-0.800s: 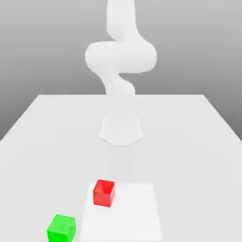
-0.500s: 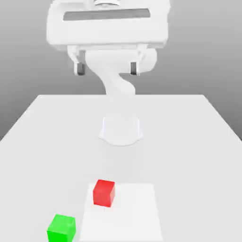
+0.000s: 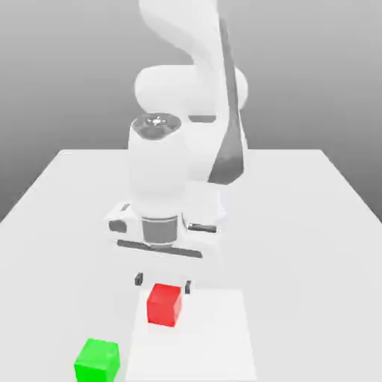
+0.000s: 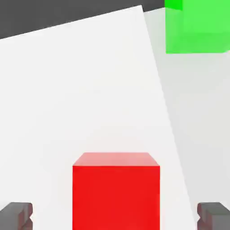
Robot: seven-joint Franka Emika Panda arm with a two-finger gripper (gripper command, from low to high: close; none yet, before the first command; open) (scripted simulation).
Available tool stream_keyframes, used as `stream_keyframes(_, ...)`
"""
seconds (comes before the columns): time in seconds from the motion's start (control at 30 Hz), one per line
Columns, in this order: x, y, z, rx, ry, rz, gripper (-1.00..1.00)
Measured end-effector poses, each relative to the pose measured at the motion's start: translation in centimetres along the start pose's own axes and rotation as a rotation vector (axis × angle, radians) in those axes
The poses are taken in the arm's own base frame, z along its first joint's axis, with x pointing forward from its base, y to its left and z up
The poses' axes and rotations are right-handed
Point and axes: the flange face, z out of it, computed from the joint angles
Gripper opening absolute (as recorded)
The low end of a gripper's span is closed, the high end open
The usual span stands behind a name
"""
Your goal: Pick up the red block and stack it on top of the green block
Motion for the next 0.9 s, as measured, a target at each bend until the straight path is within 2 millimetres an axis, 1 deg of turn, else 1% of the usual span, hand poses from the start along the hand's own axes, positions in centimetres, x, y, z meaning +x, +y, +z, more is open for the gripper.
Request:
stream_keyframes(0.03,0.0,0.1,1.0,0.000,0.000,0.000,0.00)
stream_keyframes(0.07,-0.1,0.1,1.5,0.000,0.000,0.000,-1.00)
stream_keyframes(0.23,-0.1,0.1,1.5,0.000,0.000,0.001,-1.00)
stream_keyframes(0.27,-0.1,0.1,1.8,0.000,0.000,0.001,-1.00)
stream_keyframes(0.3,-0.1,0.1,1.5,0.000,0.000,0.001,-1.00)
stream_keyframes(0.37,0.0,0.0,0.1,0.000,0.000,0.000,-1.00)
stream_keyframes(0.53,0.2,-0.1,-4.3,0.000,0.000,0.007,-1.00)
stream_keyframes(0.6,1.6,-1.1,-5.2,-0.001,0.001,0.039,-1.00)
stream_keyframes(0.7,5.6,-2.0,-6.2,-0.002,0.002,0.140,-1.00)
stream_keyframes(0.9,12.6,-4.2,-8.2,0.000,0.000,0.301,-1.00)
